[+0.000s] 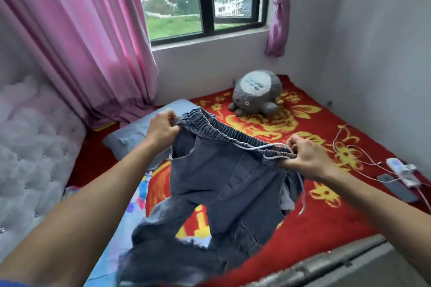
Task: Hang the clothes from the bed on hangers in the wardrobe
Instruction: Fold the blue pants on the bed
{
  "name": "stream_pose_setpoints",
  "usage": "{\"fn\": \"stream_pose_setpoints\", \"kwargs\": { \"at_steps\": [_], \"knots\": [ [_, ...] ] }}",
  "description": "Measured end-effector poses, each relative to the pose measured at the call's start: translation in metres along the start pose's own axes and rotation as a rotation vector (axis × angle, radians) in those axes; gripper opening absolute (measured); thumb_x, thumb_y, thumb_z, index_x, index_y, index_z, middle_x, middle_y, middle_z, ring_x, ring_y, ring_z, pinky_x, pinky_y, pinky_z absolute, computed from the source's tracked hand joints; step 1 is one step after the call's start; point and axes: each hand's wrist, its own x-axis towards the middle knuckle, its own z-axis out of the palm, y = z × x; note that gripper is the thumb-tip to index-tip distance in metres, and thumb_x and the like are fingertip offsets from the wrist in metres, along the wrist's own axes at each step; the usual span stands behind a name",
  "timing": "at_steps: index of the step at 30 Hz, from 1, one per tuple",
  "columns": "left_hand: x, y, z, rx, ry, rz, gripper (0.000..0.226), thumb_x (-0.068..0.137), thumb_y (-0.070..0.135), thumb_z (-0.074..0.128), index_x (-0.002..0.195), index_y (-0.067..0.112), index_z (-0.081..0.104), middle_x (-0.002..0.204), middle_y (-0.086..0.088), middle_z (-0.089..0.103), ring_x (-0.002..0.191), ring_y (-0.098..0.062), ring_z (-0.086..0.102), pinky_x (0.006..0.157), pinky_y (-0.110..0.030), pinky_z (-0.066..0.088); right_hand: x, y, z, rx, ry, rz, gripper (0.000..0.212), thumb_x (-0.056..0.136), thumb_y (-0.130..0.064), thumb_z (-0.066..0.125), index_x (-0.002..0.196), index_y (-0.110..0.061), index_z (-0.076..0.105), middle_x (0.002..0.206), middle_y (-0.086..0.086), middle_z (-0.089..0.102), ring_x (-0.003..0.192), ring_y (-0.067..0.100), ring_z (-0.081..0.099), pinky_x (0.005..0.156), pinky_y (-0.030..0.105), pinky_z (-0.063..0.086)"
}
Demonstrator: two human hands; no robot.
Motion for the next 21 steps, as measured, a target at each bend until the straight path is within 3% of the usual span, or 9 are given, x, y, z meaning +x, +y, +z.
{"fn": "stream_pose_setpoints", "kwargs": {
  "at_steps": [3,4,7,9,14,18,21],
  "knots": [
    [0.015,0.045,0.058,-0.022,0.003,-0.01,0.023,0.072,0.0,0.059,0.063,0.018,0.046,0.059,0.0,0.048,0.063,-0.02,0.044,0.06,-0.032,0.036,0.009,0.057,-0.024,-0.075,0.099,-0.014,0.055,0.061,-0.049,0.072,0.112,-0.032,0.057,0.096,-0.001,0.065,0.094,0.024,0.06,0.082,0.035,0.045],
    [0.018,0.059,0.08,-0.01,-0.006,-0.021,0.022,0.072,0.001,0.059,0.063,0.017,0.047,0.059,0.0,0.049,0.064,-0.022,0.046,0.06,-0.032,0.037,0.01,0.076,-0.032,-0.116,0.115,0.002,0.054,0.064,-0.049,0.072,0.114,-0.032,0.06,0.094,0.001,0.064,0.096,0.026,0.059,0.083,0.035,0.044],
    [0.024,0.093,0.138,0.021,-0.069,-0.036,0.021,0.071,0.005,0.061,0.062,0.019,0.048,0.065,-0.005,0.055,0.072,-0.03,0.057,0.065,-0.037,0.045,0.017,0.136,-0.045,-0.203,0.104,0.099,0.021,0.07,-0.051,0.068,0.071,-0.03,0.064,0.068,-0.003,0.048,0.087,0.028,0.055,0.071,0.032,0.034],
    [0.032,0.111,0.174,0.035,-0.124,-0.031,0.019,0.071,0.008,0.062,0.063,0.02,0.049,0.067,-0.005,0.058,0.075,-0.031,0.06,0.065,-0.036,0.046,0.028,0.178,-0.044,-0.202,0.075,0.183,0.03,0.068,-0.056,0.06,0.058,-0.028,0.056,0.069,0.001,0.055,0.084,0.028,0.057,0.067,0.031,0.032],
    [0.066,0.147,0.264,0.08,-0.253,0.009,0.015,0.073,0.013,0.063,0.066,0.02,0.051,0.074,-0.004,0.06,0.077,-0.028,0.058,0.061,-0.031,0.04,0.044,0.255,-0.026,-0.104,-0.044,0.355,0.018,0.072,-0.045,0.065,0.067,-0.029,0.06,0.077,-0.003,0.068,0.081,0.025,0.065,0.059,0.03,0.04],
    [0.092,0.171,0.342,0.098,-0.34,0.032,0.016,0.072,0.013,0.061,0.064,0.021,0.051,0.082,-0.005,0.063,0.081,-0.029,0.059,0.061,-0.03,0.037,0.053,0.313,-0.009,-0.11,-0.048,0.49,0.028,0.077,-0.047,0.063,0.064,-0.027,0.048,0.08,0.0,0.069,0.084,0.03,0.064,0.059,0.035,0.039],
    [0.098,0.185,0.404,0.123,-0.422,0.046,0.012,0.074,0.014,0.06,0.07,0.023,0.053,0.088,-0.004,0.064,0.085,-0.03,0.06,0.064,-0.03,0.038,0.06,0.362,0.0,-0.106,-0.045,0.588,0.026,0.079,-0.048,0.061,0.073,-0.024,0.053,0.084,0.002,0.069,0.085,0.031,0.065,0.062,0.035,0.046]
  ]
}}
